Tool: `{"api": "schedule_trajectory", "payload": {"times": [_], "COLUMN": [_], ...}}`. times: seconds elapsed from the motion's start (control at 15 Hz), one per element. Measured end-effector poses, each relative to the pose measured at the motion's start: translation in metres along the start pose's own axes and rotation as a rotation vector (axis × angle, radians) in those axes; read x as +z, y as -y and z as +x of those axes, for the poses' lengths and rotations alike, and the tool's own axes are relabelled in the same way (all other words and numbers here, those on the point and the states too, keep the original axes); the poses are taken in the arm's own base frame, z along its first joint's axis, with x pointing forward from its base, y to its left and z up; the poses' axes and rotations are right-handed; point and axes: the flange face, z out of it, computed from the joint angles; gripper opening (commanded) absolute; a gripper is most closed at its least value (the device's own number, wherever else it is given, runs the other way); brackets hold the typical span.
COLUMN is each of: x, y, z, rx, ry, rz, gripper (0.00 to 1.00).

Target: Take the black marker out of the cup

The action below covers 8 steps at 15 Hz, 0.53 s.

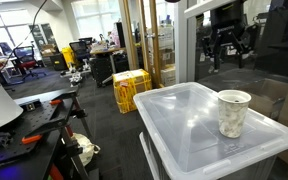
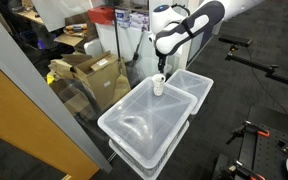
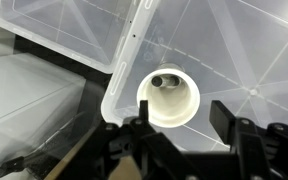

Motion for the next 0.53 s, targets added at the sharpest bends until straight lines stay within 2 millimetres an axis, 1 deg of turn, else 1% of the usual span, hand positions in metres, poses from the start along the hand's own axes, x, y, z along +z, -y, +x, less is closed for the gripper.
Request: {"api": "schedule_trajectory", "payload": {"times": [0.13,0.2,0.27,0.4,0.47,0.53], "x": [0.009,0.014,0.019,0.030,0.036,0.040], "y": [-0.002,-0.004,-0.005,-0.006,-0.006,-0.006], "z": [0.004,0.005,0.006,0.008,0.009,0.011], "rx": [0.001,0.002,0.004,0.005,0.005,0.004], "ry": [0.001,0.003,0.005,0.010,0.012,0.014], "rz": [0.000,0.001,0.002,0.005,0.007,0.008], "gripper": [0.66,0.59,0.57,0.46,0.46,0.41]}}
